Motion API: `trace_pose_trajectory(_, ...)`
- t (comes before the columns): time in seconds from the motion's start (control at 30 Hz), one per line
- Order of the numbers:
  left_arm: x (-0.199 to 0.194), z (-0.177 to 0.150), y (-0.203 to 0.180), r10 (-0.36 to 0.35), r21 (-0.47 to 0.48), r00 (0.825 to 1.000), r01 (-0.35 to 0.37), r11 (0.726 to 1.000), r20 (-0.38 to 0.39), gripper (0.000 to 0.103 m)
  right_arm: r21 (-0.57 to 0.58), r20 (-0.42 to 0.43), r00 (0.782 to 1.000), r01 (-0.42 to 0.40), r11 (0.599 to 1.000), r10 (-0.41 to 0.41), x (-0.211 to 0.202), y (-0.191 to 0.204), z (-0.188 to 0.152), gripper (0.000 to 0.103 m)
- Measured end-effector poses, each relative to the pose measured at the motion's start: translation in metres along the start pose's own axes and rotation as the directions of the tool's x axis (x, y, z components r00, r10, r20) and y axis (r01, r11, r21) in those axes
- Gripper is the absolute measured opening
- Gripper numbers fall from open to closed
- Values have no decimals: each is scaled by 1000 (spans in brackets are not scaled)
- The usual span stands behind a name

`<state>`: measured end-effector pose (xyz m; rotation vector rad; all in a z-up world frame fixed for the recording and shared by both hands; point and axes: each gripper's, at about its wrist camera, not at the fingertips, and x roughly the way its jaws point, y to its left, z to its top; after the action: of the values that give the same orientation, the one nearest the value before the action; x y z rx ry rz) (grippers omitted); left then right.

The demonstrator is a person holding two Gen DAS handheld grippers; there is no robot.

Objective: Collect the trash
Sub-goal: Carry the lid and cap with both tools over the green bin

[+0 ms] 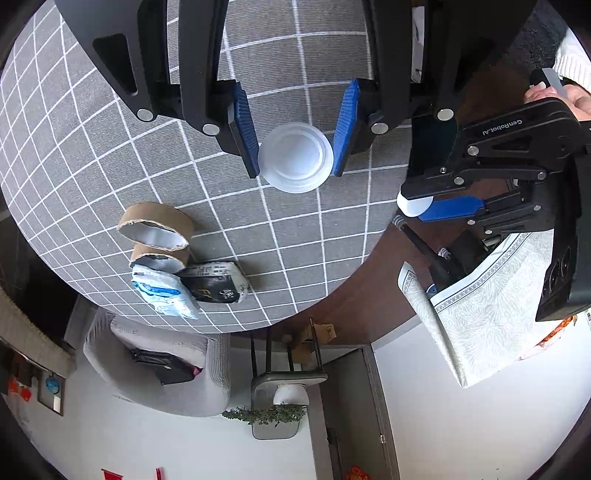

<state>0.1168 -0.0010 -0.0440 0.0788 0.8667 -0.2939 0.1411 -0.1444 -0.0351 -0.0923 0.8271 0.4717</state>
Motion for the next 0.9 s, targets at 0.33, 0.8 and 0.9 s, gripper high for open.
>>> trace_pose_trajectory(0.33,-13,-21,44,50,-64,999,-50,997,6,32,-20,29,998,-52,998,52,7,41,9,40)
trace_pose_trajectory(0.8,5,-68,133,88,-162,991,-104,981,-105,32,-84,-10,992,-127,988,126,55,112,36,40)
trace_pose_trajectory(0.9,15,-81,149,79,-191,986,-106,976,-144,32,-97,-31,990,-142,985,140,68,126,39,40)
